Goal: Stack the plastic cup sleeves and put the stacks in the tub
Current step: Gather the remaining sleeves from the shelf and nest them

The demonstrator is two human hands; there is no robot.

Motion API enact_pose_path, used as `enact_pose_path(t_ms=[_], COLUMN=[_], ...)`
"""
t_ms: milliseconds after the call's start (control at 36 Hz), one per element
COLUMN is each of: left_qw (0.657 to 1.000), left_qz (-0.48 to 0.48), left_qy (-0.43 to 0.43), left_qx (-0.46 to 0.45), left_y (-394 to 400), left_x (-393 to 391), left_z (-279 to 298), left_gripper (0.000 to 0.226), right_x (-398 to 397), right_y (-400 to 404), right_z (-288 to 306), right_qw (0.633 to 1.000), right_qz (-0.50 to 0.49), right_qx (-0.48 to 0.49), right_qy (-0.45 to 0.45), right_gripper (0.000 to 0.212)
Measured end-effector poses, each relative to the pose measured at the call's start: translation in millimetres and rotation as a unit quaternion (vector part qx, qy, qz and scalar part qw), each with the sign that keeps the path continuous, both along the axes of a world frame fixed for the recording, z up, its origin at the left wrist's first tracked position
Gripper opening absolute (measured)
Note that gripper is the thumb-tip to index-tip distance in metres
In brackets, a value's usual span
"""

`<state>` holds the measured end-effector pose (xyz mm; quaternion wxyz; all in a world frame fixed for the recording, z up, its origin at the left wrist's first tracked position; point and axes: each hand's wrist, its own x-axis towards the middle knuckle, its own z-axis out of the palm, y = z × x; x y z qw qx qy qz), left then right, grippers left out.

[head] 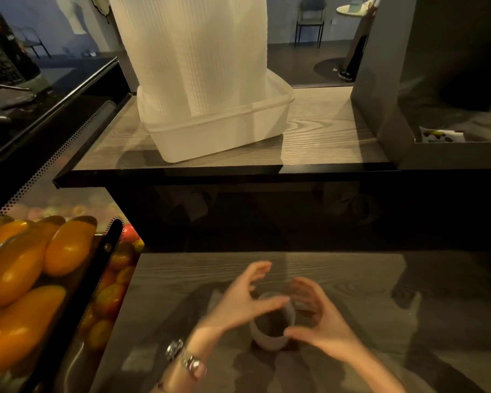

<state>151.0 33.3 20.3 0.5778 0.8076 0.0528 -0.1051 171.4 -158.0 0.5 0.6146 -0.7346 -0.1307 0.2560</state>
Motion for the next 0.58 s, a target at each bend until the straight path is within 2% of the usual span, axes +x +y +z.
enact_pose_path(t_ms=[111,194,306,361,444,583], left_qw=[0.999,0.998,0.997,0.998,0.999,0.995], left_qz=[-0.015,-0.013,-0.008,-0.015,-0.015,-0.012], left_qy=[-0.039,-0.050,-0.025,0.013,0.047,0.080], left_qx=[0.014,0.032,0.066,0.055,0.024,0.062], left_y=[-12,-26,-46,-58,-72,-84], left_x=[50,91,138,156,175,196], left_z=[14,21,32,36,45,52], left_gripper=[0.051,0.054,0.063,0.062,0.060,0.065], right_x=[33,71,124,149,184,232], right_y=[-14,-22,-39,-49,-60,-64], right_z=[10,11,19,23,30,43], right_qw=[0.994,0.982,0.958,0.948,0.937,0.928], right_qz=[-0.081,-0.172,-0.281,-0.314,-0.342,-0.330], right_qx=[0.066,0.049,0.016,-0.017,-0.060,-0.146], right_qy=[-0.008,-0.052,-0.052,-0.047,-0.035,-0.096], right_gripper=[0.063,0.048,0.038,0.042,0.060,0.049])
